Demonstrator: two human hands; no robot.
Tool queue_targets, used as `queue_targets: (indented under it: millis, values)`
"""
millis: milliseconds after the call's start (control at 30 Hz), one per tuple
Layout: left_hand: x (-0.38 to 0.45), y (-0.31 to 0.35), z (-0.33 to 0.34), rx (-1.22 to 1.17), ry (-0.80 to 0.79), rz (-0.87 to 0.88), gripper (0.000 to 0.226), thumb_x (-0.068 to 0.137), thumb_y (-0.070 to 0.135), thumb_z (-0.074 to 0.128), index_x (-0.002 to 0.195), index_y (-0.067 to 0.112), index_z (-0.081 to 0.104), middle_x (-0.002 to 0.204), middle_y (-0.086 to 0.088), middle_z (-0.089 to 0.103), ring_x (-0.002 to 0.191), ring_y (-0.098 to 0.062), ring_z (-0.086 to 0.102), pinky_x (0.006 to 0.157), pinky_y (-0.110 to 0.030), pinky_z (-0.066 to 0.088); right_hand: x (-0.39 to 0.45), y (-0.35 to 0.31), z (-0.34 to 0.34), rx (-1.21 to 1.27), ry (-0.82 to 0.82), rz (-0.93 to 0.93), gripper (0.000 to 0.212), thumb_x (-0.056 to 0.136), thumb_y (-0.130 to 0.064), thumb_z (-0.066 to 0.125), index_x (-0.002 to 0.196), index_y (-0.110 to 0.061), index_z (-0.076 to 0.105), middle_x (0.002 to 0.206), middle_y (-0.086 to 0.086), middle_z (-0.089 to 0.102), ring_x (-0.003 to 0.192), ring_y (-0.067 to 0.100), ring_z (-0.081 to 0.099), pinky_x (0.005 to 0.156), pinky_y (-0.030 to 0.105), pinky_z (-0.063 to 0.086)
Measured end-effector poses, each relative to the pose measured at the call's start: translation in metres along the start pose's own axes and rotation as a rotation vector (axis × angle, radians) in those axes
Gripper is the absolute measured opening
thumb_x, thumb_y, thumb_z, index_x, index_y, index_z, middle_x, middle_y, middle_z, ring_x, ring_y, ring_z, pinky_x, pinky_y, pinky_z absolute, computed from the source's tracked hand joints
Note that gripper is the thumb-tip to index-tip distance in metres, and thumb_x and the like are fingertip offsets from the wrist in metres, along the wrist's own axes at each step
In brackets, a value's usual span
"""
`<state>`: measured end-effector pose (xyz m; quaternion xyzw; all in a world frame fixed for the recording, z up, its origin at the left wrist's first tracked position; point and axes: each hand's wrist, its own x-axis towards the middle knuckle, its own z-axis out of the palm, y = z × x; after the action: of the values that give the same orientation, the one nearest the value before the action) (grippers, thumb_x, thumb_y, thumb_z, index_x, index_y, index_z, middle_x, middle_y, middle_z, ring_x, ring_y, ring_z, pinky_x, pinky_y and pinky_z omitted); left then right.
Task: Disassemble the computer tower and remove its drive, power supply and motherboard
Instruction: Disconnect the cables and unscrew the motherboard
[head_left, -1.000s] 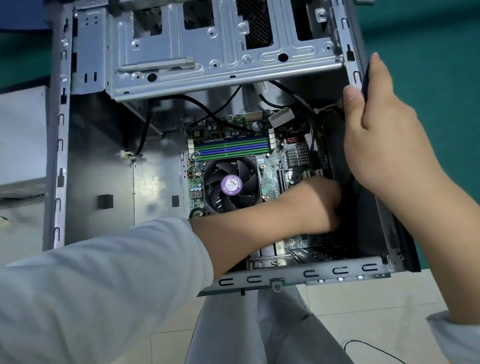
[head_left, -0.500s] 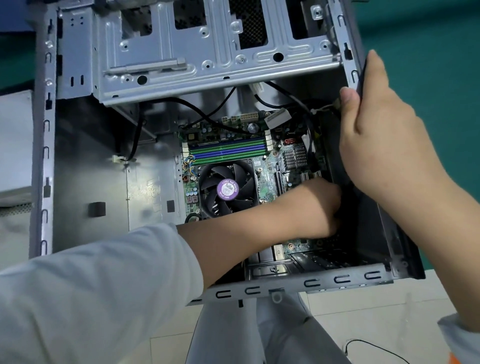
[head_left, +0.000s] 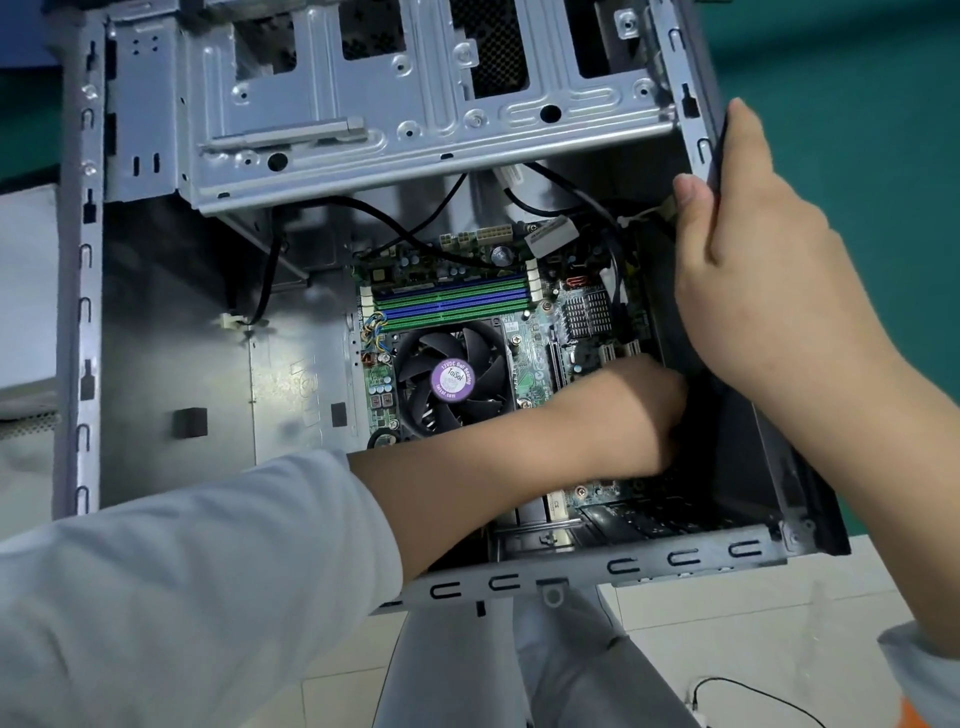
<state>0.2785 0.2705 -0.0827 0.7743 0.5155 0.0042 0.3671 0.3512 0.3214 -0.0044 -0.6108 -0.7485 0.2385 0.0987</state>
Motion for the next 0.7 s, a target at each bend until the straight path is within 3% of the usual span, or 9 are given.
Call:
queue_targets:
  millis: [100, 167, 267, 333, 400, 467, 567, 700]
  values:
    - [0.002, -0.010, -0.003, -0.133, -0.006, -0.082, 0.030, 0.085, 0.031, 0.064, 0.081, 0.002, 0.068, 0.076, -0.010, 0.069, 0.074, -0.023, 0.063, 0.064, -0.028, 0.047, 0.001, 0.001, 0.001, -0.004, 0.013, -0.004, 0.053, 0.102, -0.034, 0.026, 0.150, -0.014, 0.013, 0.123, 0.020, 0.054, 0.097, 0.042, 0.052, 0.069, 0.034, 0.027]
    - [0.003, -0.011, -0.003, -0.180, -0.024, -0.103, 0.027, 0.084, 0.031, 0.066, 0.086, 0.005, 0.072, 0.081, -0.009, 0.071, 0.078, -0.021, 0.065, 0.068, -0.028, 0.049, 0.000, 0.001, 0.001, -0.015, 0.018, -0.002, 0.053, 0.102, -0.034, 0.026, 0.150, -0.014, 0.013, 0.123, 0.020, 0.054, 0.097, 0.042, 0.052, 0.069, 0.034, 0.026]
    - [0.002, -0.003, -0.002, -0.057, 0.002, -0.052, 0.038, 0.086, 0.022, 0.060, 0.054, 0.006, 0.048, 0.050, -0.006, 0.048, 0.055, -0.025, 0.048, 0.048, -0.028, 0.033, 0.000, 0.000, -0.001, -0.021, 0.015, -0.005, 0.054, 0.102, -0.034, 0.026, 0.150, -0.014, 0.012, 0.124, 0.019, 0.053, 0.099, 0.041, 0.052, 0.070, 0.034, 0.027]
    - [0.001, -0.003, -0.003, 0.012, 0.008, -0.007, 0.046, 0.086, 0.020, 0.058, 0.049, 0.010, 0.033, 0.045, -0.002, 0.033, 0.049, -0.023, 0.036, 0.045, -0.028, 0.026, 0.000, -0.001, -0.001, -0.025, 0.010, -0.007, 0.054, 0.103, -0.033, 0.026, 0.150, -0.014, 0.011, 0.126, 0.019, 0.053, 0.100, 0.042, 0.053, 0.070, 0.035, 0.029]
    - [0.003, -0.007, -0.002, -0.035, -0.010, -0.021, 0.038, 0.086, 0.023, 0.060, 0.055, 0.004, 0.047, 0.052, -0.007, 0.048, 0.056, -0.026, 0.048, 0.050, -0.029, 0.034, 0.000, -0.001, -0.001, -0.032, 0.007, -0.005, 0.054, 0.103, -0.033, 0.025, 0.151, -0.014, 0.010, 0.128, 0.018, 0.052, 0.100, 0.042, 0.053, 0.071, 0.036, 0.029]
    - [0.004, -0.011, -0.001, -0.094, -0.004, -0.050, 0.031, 0.086, 0.031, 0.062, 0.077, 0.002, 0.066, 0.073, -0.010, 0.066, 0.072, -0.025, 0.061, 0.061, -0.027, 0.043, 0.000, -0.001, -0.001, -0.039, 0.006, -0.007, 0.054, 0.103, -0.034, 0.025, 0.151, -0.014, 0.010, 0.130, 0.019, 0.051, 0.102, 0.042, 0.053, 0.071, 0.036, 0.029]
    - [0.005, -0.016, 0.000, -0.095, -0.005, -0.044, 0.033, 0.085, 0.041, 0.064, 0.089, 0.009, 0.072, 0.084, -0.008, 0.071, 0.080, -0.023, 0.064, 0.066, -0.027, 0.048, 0.000, -0.001, -0.001, -0.036, 0.006, -0.008, 0.054, 0.103, -0.033, 0.025, 0.151, -0.013, 0.010, 0.130, 0.019, 0.051, 0.102, 0.043, 0.053, 0.072, 0.037, 0.031]
    - [0.003, -0.018, -0.005, 0.000, -0.018, 0.013, 0.044, 0.078, 0.051, 0.069, 0.071, 0.008, 0.065, 0.057, -0.003, 0.057, 0.049, -0.016, 0.042, 0.051, -0.026, 0.033, -0.001, -0.001, -0.001, -0.032, 0.003, -0.006, 0.054, 0.103, -0.034, 0.025, 0.151, -0.014, 0.011, 0.130, 0.019, 0.051, 0.102, 0.044, 0.052, 0.071, 0.036, 0.027]
